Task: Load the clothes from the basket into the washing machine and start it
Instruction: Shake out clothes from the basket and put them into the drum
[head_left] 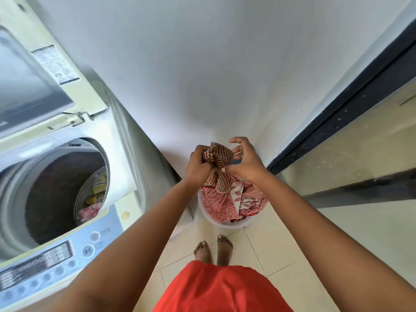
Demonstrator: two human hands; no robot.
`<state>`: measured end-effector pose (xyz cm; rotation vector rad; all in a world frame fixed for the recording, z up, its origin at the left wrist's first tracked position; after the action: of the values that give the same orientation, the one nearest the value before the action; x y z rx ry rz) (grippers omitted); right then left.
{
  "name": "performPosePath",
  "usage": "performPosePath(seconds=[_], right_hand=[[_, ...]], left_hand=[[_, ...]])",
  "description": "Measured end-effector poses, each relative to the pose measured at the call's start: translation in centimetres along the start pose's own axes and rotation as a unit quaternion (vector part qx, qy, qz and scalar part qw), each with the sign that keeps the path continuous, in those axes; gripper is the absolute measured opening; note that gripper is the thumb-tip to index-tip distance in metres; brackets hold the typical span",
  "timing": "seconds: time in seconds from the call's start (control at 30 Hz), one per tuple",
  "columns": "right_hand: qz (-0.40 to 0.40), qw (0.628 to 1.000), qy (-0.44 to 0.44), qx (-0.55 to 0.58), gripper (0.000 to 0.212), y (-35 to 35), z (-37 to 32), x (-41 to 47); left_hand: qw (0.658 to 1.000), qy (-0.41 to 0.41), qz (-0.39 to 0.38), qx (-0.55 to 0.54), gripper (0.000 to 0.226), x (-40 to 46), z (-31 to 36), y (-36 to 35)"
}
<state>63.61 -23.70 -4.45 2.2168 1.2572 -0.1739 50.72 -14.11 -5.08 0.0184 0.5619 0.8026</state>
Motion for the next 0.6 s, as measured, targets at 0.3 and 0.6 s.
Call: performPosePath(seconds=[0.3, 0.6], right_hand=[[-0.053, 0.998, 0.025, 0.012, 0.053, 0.0, -2.1, -2.4], [0.032, 0.982, 0.0, 0.187, 0.037, -0.3, -3.2, -2.2]], left_hand=[[0.97, 0.001, -0.029, -0.24, 0.035, -4.2, 1.1, -0.3], [0.935, 0.162, -0.098, -0.299, 0.127, -6.8, -2.2, -1.9]])
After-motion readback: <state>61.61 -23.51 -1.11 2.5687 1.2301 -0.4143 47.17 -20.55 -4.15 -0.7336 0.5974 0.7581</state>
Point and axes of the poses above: each hand's wrist, its own x-axis towards the middle knuckle, its own y-axis out of the back of the hand, z = x × y, the point moved 4 cm from there along x, towards the middle knuckle, and after that the axes turned 5 degrees about -x, right-handed, at the moved point
